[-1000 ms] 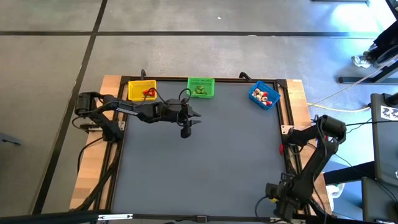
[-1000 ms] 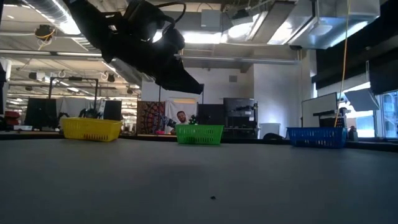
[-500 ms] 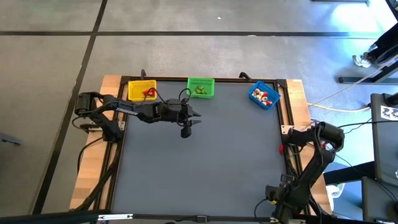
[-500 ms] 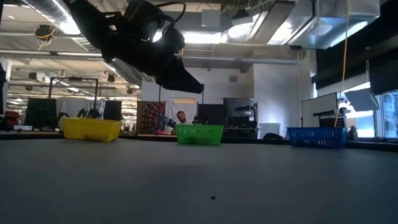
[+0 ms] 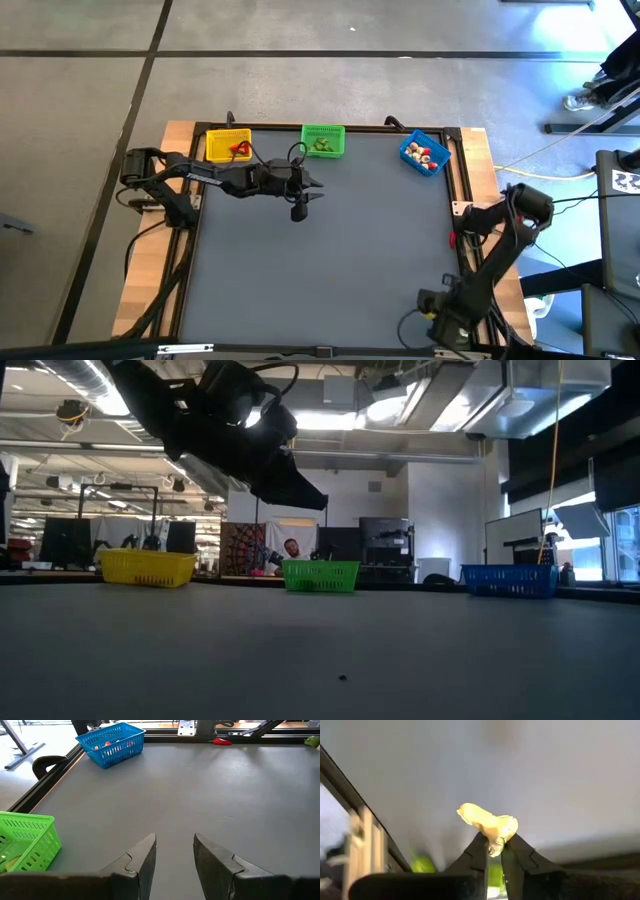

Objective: Sort produce into baskets
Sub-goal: Put the green mushroom into the blue basket

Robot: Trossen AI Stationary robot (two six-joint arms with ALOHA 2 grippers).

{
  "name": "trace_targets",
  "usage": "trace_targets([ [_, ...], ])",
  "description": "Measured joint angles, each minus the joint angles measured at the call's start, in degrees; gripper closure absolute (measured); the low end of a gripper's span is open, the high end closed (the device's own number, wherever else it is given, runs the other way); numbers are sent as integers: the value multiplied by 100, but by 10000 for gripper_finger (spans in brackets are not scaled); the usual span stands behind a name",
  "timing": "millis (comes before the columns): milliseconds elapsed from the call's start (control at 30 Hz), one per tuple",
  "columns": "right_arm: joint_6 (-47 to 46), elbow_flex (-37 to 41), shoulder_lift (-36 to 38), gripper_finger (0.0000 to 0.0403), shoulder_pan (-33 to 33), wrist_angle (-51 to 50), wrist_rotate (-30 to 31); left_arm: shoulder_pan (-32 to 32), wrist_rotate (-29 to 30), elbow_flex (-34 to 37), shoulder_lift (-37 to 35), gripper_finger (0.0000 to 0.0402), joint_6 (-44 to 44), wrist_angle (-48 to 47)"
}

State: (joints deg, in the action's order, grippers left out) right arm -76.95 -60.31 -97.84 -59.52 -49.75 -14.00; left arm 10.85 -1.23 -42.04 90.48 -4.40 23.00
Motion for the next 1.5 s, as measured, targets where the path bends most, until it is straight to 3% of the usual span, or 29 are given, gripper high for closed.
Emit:
trace_targets([
  [300,1239,0,575,369,1453,-561,1257,0,0,0,0,274,10,20],
  [767,3853,0,1108,368,3765,-1594,1990,0,-1,-2,0,274,37,-4],
  [1100,4970,0,2046,368,5338,-2375,3415,0,0,-2,0,274,38,-7],
  [1200,5431,0,2297,368,6016,-2363,3697,0,0,-2,0,274,91,-7],
  [1500,6811,0,2405,368,8456,-1942,3675,0,-2,-2,0,274,101,-287],
])
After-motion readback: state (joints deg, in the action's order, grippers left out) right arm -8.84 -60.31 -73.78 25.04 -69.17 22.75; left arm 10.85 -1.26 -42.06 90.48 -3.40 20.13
